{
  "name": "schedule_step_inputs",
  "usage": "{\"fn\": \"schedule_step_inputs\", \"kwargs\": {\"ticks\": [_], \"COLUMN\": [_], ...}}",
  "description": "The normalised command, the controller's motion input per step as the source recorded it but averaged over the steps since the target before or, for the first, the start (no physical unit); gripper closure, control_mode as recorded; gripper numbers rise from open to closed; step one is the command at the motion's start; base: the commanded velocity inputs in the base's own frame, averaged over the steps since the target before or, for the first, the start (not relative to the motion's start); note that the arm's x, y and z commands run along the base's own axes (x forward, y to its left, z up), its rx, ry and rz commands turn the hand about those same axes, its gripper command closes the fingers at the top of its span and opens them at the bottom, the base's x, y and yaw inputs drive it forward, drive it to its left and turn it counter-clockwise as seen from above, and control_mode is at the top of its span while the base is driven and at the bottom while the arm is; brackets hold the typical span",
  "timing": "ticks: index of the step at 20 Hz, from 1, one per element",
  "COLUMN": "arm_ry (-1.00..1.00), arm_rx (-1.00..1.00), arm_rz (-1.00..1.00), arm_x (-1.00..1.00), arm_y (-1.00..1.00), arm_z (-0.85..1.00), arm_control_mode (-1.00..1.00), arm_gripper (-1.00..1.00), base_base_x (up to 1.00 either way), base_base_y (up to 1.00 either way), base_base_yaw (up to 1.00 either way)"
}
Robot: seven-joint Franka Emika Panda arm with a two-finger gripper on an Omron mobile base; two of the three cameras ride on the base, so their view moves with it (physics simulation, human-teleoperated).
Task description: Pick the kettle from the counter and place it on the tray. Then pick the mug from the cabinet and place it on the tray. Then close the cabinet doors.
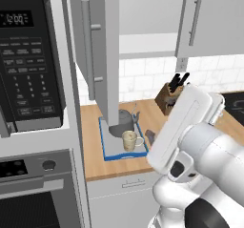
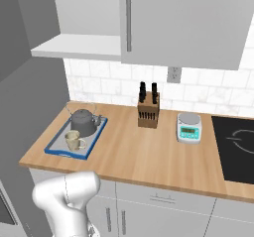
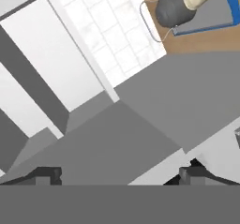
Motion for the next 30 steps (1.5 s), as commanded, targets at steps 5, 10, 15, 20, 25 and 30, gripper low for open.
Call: {"fn": "schedule_step_inputs", "kwargs": {"ticks": [5, 10, 15, 20, 25, 30], "arm_ry": [-0.03, -0.04, -0.10, -0.13, -0.06, -0.01], "arm_rx": [-0.16, -0.06, -0.02, -0.05, -0.07, -0.12], "arm_rz": [0.00, 0.00, 0.00, 0.00, 0.00, 0.00], "arm_x": [0.16, 0.36, 0.16, 0.00, 0.12, 0.20], "arm_y": [0.56, 0.46, 0.30, 0.21, 0.27, 0.42], "arm_z": [-0.28, -0.08, -0.09, -0.13, -0.17, -0.21], "arm_control_mode": [-1.00, -1.00, -1.00, -1.00, -1.00, -1.00], "arm_gripper": [-1.00, -1.00, -1.00, -1.00, -1.00, -1.00], "base_base_x": [0.00, 0.00, 0.00, 0.00, 0.00, 0.00], "base_base_y": [0.00, 0.00, 0.00, 0.00, 0.00, 0.00], "base_base_yaw": [0.00, 0.00, 0.00, 0.00, 0.00, 0.00]}}
